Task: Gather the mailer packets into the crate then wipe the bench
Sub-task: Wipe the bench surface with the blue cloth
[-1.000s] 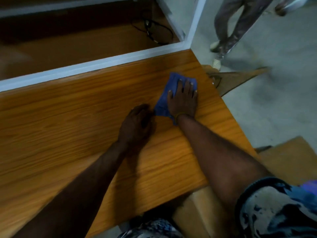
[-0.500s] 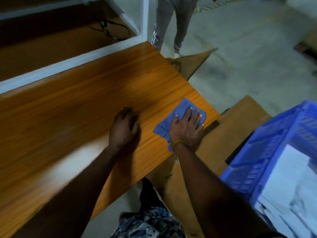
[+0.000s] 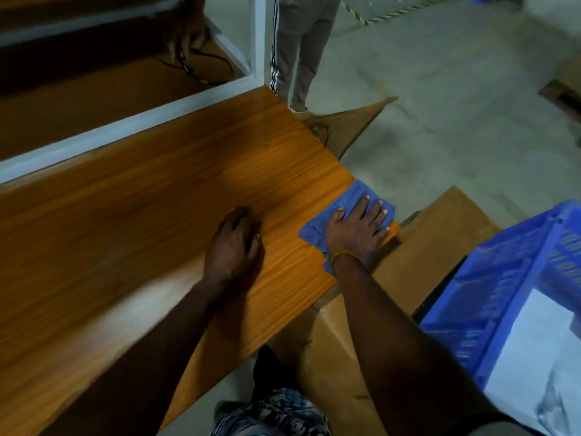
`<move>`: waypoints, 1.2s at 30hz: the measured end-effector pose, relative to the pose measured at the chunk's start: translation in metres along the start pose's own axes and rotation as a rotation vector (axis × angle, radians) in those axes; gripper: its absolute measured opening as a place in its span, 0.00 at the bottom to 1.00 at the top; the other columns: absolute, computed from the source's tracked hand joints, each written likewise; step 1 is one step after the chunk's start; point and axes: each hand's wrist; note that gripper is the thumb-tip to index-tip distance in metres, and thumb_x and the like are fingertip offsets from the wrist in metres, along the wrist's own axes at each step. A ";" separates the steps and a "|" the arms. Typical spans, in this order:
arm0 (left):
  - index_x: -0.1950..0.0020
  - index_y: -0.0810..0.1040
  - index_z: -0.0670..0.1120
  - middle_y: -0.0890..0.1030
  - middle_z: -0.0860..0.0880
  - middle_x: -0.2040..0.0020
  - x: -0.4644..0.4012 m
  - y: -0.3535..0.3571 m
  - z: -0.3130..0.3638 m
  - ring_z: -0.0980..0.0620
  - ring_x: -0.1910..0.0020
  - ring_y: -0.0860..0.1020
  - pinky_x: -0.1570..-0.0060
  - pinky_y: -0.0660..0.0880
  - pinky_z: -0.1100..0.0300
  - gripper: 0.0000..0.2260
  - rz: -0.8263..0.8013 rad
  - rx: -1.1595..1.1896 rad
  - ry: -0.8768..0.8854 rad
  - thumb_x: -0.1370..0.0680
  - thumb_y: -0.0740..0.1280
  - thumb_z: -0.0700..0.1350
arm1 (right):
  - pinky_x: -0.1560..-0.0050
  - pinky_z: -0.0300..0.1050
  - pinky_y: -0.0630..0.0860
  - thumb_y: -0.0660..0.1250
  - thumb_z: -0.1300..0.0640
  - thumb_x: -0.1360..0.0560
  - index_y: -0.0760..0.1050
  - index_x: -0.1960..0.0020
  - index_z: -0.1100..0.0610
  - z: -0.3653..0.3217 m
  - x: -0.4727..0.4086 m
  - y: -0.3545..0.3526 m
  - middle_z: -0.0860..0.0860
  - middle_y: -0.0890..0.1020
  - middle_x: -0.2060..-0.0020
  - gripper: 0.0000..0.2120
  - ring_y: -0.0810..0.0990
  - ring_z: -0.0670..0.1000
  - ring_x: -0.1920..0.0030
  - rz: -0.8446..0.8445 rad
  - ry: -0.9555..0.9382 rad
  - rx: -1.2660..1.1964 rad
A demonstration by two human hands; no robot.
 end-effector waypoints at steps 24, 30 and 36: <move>0.29 0.74 0.50 0.69 0.48 0.25 -0.049 -0.011 -0.021 0.49 0.23 0.62 0.24 0.56 0.55 0.21 0.159 -0.003 -0.080 0.18 0.56 0.56 | 0.25 0.65 0.49 0.50 0.43 0.18 0.49 0.20 0.57 -0.255 -0.140 0.059 0.58 0.52 0.20 0.32 0.46 0.59 0.20 -0.101 -0.462 -0.013; 0.27 0.72 0.49 0.67 0.48 0.24 -0.045 -0.012 -0.020 0.50 0.23 0.61 0.24 0.54 0.55 0.20 0.167 0.019 -0.069 0.18 0.59 0.53 | 0.24 0.63 0.48 0.51 0.44 0.18 0.49 0.20 0.57 -0.283 -0.148 0.068 0.58 0.51 0.20 0.32 0.47 0.61 0.21 -0.137 -0.608 0.008; 0.26 0.71 0.48 0.65 0.49 0.23 -0.025 -0.024 -0.028 0.52 0.23 0.59 0.24 0.50 0.60 0.24 0.144 0.054 -0.114 0.19 0.55 0.56 | 0.23 0.61 0.49 0.51 0.42 0.18 0.49 0.19 0.53 -0.293 -0.103 0.062 0.54 0.52 0.20 0.31 0.48 0.58 0.20 -0.222 -1.035 0.060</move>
Point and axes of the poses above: each hand's wrist, its own x-axis away from the middle knuckle, its own y-axis out of the palm, z = x × y
